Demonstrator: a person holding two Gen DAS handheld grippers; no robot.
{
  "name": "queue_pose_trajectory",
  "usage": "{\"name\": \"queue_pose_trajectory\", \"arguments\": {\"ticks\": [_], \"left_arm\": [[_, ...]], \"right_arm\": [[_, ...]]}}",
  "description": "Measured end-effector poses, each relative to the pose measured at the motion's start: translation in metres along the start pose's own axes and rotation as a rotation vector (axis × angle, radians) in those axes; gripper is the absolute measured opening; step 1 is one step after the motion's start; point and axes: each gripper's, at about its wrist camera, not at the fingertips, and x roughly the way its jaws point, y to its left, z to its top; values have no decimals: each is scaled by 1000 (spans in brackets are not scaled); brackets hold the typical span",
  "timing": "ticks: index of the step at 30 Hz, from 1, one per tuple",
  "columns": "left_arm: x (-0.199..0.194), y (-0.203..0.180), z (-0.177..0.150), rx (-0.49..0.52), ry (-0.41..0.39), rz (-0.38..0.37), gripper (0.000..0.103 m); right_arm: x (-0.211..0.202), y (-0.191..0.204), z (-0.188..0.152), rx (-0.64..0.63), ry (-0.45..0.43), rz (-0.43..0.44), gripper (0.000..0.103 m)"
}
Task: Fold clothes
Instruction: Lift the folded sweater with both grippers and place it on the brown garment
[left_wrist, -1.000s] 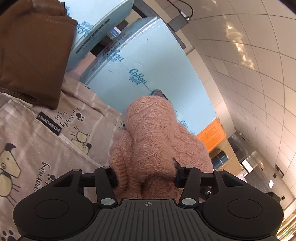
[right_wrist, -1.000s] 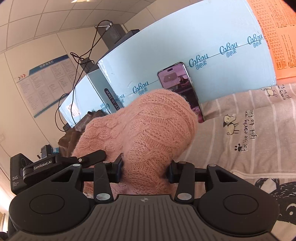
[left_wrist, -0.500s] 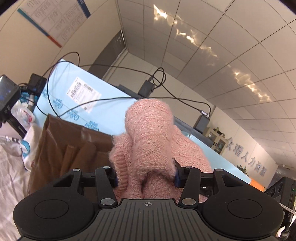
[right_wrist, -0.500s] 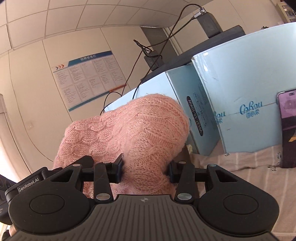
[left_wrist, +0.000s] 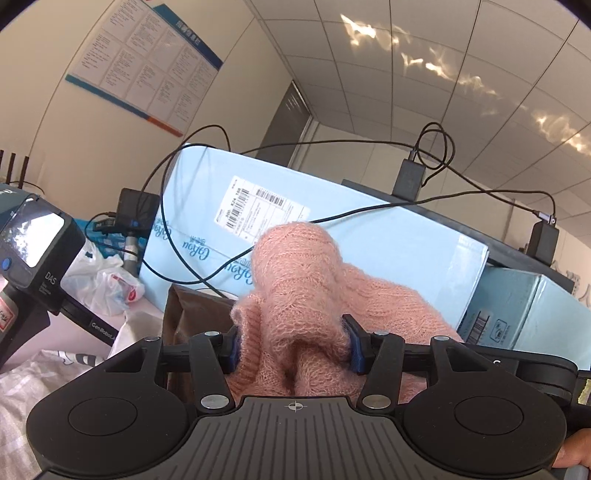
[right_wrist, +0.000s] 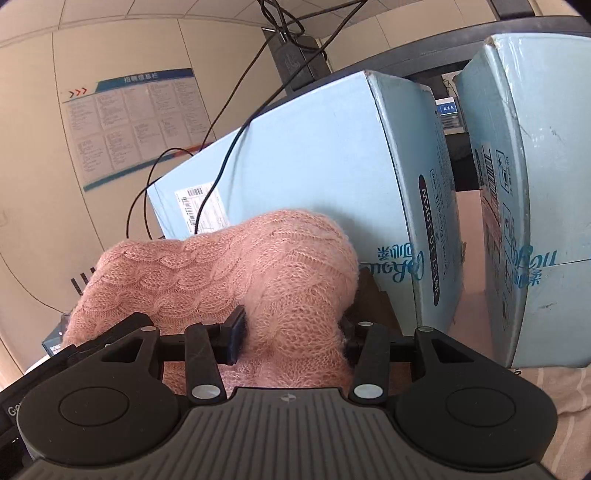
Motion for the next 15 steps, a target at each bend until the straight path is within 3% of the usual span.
{"name": "queue_pose_trajectory", "arguments": {"ticks": [1, 2, 5, 8, 10, 15], "left_arm": [[1, 2, -2, 2, -25, 37, 87], [1, 4, -4, 4, -57, 82, 92], [7, 13, 1, 7, -84, 132, 93], [32, 7, 2, 158, -1, 234, 94], [56, 9, -3, 207, 64, 288, 95], [77, 17, -7, 180, 128, 296, 96]], "right_arm": [[7, -3, -3, -2, 10, -3, 46], [14, -7, -6, -3, 19, -6, 50], [34, -16, -18, 4, 52, -8, 58], [46, -25, -27, 39, 57, 12, 65], [50, -32, -31, 64, 61, 27, 66], [47, -43, -35, 61, 72, 62, 66]]}}
